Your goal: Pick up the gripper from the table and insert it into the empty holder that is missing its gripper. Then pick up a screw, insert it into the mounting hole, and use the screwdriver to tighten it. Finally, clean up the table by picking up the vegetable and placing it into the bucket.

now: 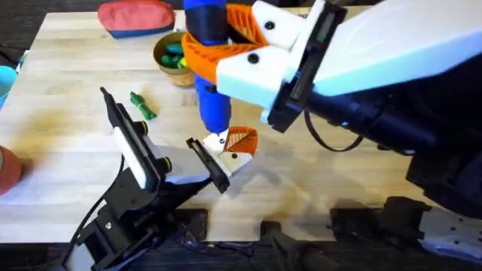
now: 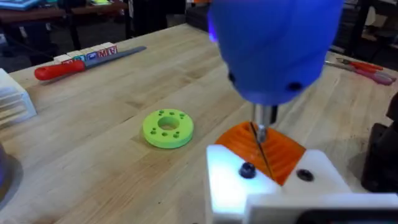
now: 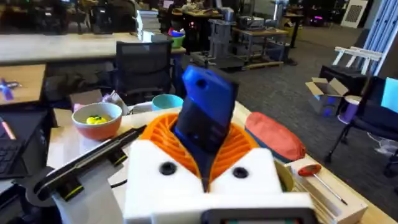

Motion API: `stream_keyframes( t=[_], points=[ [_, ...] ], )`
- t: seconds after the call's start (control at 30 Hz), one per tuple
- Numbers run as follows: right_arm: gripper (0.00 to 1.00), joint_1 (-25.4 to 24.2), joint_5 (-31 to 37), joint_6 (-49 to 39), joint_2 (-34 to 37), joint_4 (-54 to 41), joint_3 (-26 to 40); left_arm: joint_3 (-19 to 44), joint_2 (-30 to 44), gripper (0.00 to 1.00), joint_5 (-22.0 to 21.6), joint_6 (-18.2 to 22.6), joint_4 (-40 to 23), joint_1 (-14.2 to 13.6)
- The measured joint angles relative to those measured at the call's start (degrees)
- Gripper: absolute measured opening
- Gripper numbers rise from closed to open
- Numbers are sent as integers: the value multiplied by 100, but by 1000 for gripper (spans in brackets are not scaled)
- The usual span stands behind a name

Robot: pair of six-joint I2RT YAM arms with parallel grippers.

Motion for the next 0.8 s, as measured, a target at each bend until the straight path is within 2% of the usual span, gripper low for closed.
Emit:
stream_keyframes(
  t=[0.8],
  points=[
    [8,0,2,-1,2,176,-315,0,1,7,-2,-2,0,0]
  ],
)
